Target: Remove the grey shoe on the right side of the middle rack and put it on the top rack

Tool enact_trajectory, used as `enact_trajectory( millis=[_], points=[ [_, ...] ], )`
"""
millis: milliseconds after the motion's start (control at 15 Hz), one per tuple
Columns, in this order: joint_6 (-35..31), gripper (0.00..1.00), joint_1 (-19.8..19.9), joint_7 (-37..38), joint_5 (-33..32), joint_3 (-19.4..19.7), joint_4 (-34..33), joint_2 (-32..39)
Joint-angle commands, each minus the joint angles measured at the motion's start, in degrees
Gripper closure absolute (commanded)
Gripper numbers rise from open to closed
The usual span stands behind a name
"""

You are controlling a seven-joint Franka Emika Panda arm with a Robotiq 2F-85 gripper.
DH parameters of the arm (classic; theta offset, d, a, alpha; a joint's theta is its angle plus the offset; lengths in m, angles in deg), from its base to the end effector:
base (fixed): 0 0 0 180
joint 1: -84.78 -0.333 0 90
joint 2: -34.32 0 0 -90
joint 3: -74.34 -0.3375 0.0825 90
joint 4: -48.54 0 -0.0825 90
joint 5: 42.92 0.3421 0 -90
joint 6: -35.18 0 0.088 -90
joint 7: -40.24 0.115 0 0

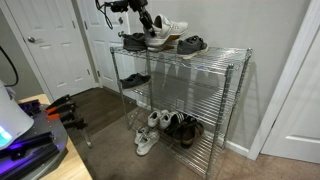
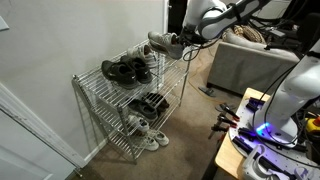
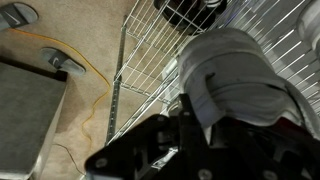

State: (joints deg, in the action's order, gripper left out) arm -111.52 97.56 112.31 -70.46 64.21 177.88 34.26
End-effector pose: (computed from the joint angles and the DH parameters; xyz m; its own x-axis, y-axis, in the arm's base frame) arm 0.5165 -0.0191 0.4336 0.5197 -0.7494 0.4102 -0.7894 -0.6048 -0.1048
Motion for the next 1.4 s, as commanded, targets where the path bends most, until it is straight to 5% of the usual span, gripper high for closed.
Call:
enact_trajectory(
  millis=[0, 533, 1133, 1200, 1333],
  points=[
    [1.72, 0.94, -5.86, 3.88, -1.24, 5.19, -5.00, 4.35],
    [2.19, 0.94, -14.50, 6.77, 0.19, 11.99, -11.87, 12.18],
    [4.30, 0.94, -19.70, 10.38, -0.10, 16.12, -18.20, 17.99],
    [4.02, 0.63, -20.04, 10.97, 0.16, 16.36, -18.42, 18.31],
    [4.15, 0.56, -20.66, 11.69, 0.18, 16.75, -18.80, 18.70]
  ],
)
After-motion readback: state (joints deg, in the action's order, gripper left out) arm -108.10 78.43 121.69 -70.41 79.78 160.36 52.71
